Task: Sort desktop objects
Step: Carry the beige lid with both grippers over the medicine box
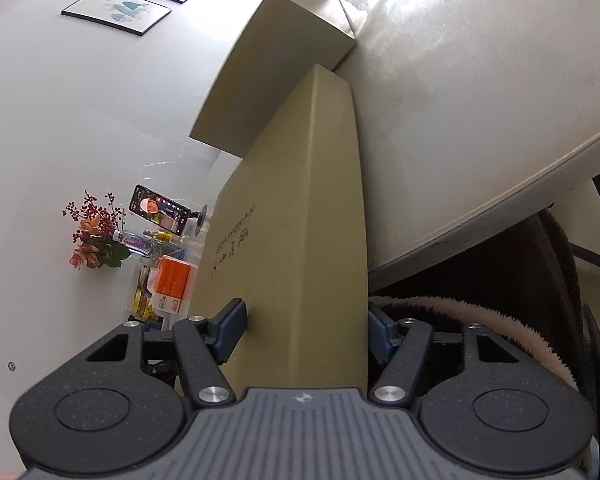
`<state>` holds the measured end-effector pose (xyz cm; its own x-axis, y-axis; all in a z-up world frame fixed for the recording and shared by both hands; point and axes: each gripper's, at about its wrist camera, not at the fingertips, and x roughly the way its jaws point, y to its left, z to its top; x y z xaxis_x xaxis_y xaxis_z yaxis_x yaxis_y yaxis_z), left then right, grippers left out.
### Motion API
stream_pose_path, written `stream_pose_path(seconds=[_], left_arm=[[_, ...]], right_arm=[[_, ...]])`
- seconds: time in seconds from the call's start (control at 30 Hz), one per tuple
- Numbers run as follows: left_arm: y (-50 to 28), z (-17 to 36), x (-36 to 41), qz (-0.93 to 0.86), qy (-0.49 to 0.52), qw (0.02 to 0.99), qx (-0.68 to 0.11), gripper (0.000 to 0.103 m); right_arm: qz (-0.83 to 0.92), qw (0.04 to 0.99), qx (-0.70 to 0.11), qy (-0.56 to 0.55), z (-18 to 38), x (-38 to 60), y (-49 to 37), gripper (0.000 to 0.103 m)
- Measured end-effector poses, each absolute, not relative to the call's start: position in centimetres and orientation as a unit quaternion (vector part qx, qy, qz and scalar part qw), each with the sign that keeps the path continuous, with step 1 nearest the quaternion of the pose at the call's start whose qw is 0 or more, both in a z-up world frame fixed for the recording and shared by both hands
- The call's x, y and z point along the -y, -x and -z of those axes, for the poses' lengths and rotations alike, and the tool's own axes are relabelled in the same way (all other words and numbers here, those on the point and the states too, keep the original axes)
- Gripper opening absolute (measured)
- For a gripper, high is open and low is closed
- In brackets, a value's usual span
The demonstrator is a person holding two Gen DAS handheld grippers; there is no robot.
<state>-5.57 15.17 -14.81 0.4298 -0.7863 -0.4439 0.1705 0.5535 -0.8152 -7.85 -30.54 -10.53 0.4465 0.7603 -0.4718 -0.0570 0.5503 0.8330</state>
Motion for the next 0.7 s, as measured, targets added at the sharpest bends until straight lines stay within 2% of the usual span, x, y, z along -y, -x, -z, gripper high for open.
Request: stream_pose_path(seconds=[0.7], left_arm=[[7.0,11.0,-14.9,0.355,0.340,0.787,-0.373,0.073]], right_arm=[[-0.273,0.797,-0.381,-0.380,5.1,32.1,11.0,0.066]])
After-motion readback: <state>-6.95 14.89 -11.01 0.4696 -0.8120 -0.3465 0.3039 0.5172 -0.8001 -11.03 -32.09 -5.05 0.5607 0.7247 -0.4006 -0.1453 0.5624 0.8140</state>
